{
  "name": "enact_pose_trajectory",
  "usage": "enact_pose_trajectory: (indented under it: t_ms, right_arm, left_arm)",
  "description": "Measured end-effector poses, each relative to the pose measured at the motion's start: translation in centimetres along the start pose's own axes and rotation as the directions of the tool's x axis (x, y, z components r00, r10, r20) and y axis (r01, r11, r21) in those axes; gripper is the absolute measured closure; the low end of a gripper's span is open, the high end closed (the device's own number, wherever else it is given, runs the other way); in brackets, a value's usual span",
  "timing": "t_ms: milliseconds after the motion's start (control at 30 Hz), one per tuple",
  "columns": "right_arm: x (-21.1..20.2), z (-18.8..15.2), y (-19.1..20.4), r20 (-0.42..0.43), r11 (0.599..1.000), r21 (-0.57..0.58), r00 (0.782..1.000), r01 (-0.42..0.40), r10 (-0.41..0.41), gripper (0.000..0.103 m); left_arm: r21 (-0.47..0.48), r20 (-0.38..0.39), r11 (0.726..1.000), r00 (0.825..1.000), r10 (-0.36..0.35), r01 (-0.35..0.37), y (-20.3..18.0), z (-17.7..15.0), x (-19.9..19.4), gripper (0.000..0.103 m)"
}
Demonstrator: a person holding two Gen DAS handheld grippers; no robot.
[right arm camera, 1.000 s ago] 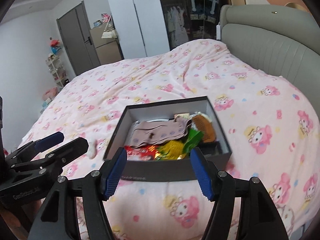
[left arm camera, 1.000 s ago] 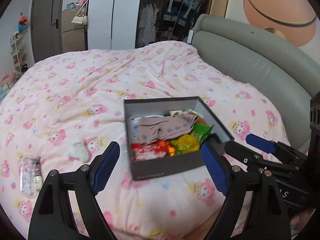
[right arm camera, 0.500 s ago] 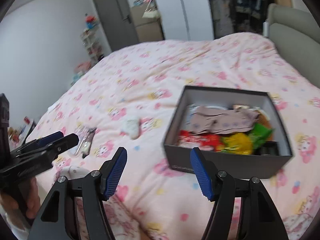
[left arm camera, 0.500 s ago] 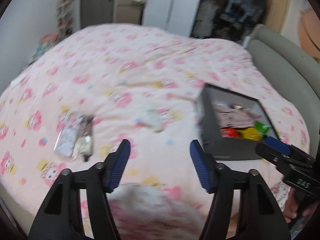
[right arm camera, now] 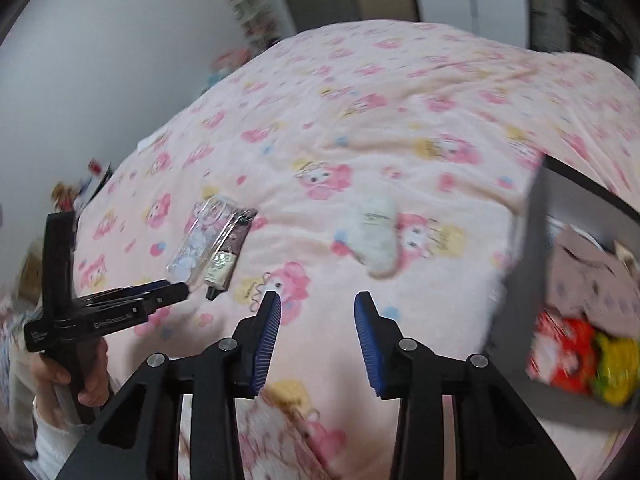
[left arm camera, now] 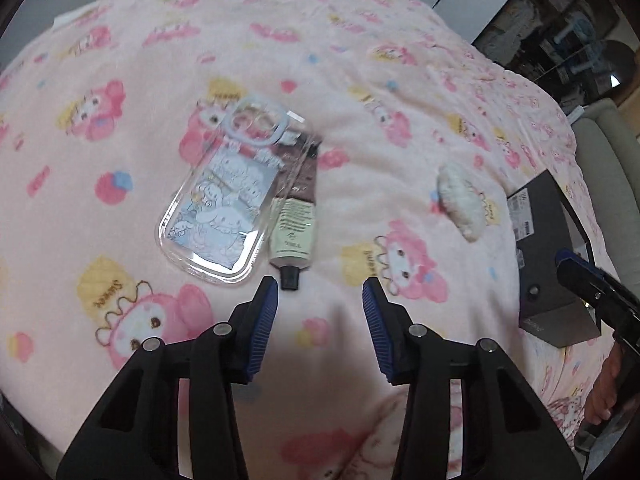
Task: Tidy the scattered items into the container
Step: 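Lower both grippers onto the brown-and-white cream tube on the bed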
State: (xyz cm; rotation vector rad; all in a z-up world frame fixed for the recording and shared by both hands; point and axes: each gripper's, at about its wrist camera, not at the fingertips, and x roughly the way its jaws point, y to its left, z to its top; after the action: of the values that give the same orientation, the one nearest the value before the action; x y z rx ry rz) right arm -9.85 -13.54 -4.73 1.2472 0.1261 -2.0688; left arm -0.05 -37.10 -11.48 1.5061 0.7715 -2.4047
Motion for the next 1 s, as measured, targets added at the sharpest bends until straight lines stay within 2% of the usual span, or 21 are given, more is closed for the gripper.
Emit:
enact_pose_trajectory:
  t_ms: [100,233,300,367,400,500,533,600,633,667,733,800,867,933,967,1000]
  right_arm:
    - [3.1,1.6,2.4,-0.071,0.989,-0.120,0.995,-0.083,0.075,0.069]
    - [7.4,2.4,4.4,-0.161,0.977,-0.205,0.986,-0.065,0.032,0.069]
    - [9.3,2.5,4.3,-0.198,0.978,-0.199,0.980,-0.068,0.028,0.069]
    - [10.8,2.4,3.8,-0.231,0.981,-0.183,0.973,-0.068,0.024,0.068]
    - [11.3,2.3,3.5,-0.246,0.982,-0.179,0.969,-0.061,0.015,0.069]
    - [12.0,1.9,3.0,-0.268,0.982,-0.174,0.963,-0.066,0.018,0.068]
    - [12.0,1.9,2.8,-0.268,0.984,-0.165,0.963,-0.070,0.024,0.066]
    - [12.5,2.2,2.4,-0.276,0.989,-0.116,0.959,-0.095,0.060,0.065]
    - [12.8,2.4,2.4,-0.287,0.988,-0.107,0.955,-0.107,0.072,0.064]
    - [13.3,2.6,2.7,-0.300,0.987,-0.106,0.950,-0.123,0.086,0.064]
    - [13.9,3.2,3.7,-0.314,0.977,-0.132,0.942,-0.165,0.117,0.062]
    - [15.3,3.7,4.8,-0.381,0.959,-0.139,0.907,-0.246,0.177,0.061]
    - [16.8,3.8,5.6,-0.441,0.948,-0.140,0.875,-0.284,0.197,0.060]
    - [17.9,3.4,6.3,-0.476,0.940,-0.173,0.861,-0.294,0.182,0.060]
    - [18.6,3.1,6.4,-0.484,0.940,-0.194,0.861,-0.281,0.157,0.062]
    - [19.1,2.8,6.4,-0.493,0.941,-0.200,0.858,-0.274,0.145,0.069]
  left_arm:
    - [-0.047,-0.031,0.999,0.999,-0.019,0.018,1.3,0.6,2.0,0.059]
    - [-0.094,-0.094,0.994,0.993,-0.070,0.061,2.4,1.5,5.2,0.059]
    - [-0.100,-0.121,0.993,0.990,-0.076,0.064,2.2,1.9,6.4,0.058]
    - [-0.097,-0.144,0.989,0.982,-0.124,0.110,1.6,2.3,6.7,0.058]
    - [-0.100,-0.149,0.982,0.974,-0.172,0.158,1.3,2.4,6.5,0.058]
    - [-0.115,-0.134,0.938,0.930,-0.342,0.328,0.7,2.6,5.5,0.058]
    - [-0.133,-0.098,0.934,0.934,-0.344,0.331,0.9,2.7,5.0,0.058]
    - [-0.140,-0.035,0.956,0.964,-0.265,0.258,1.7,3.1,4.2,0.058]
    - [-0.142,-0.023,0.964,0.973,-0.231,0.225,2.1,3.3,4.2,0.058]
    - [-0.155,-0.034,0.964,0.975,-0.221,0.214,2.5,3.6,4.6,0.058]
    - [-0.204,-0.078,0.948,0.961,-0.264,0.244,3.4,3.7,5.7,0.058]
    - [-0.205,-0.094,0.945,0.956,-0.278,0.255,3.3,3.7,6.3,0.058]
    - [-0.200,-0.104,0.947,0.956,-0.274,0.250,2.9,3.5,6.8,0.058]
    - [-0.222,-0.118,0.931,0.940,-0.320,0.289,3.0,3.5,7.6,0.058]
    - [-0.234,-0.123,0.915,0.923,-0.364,0.329,2.9,3.7,8.1,0.057]
    - [-0.245,-0.126,0.904,0.913,-0.389,0.351,2.8,3.9,8.3,0.052]
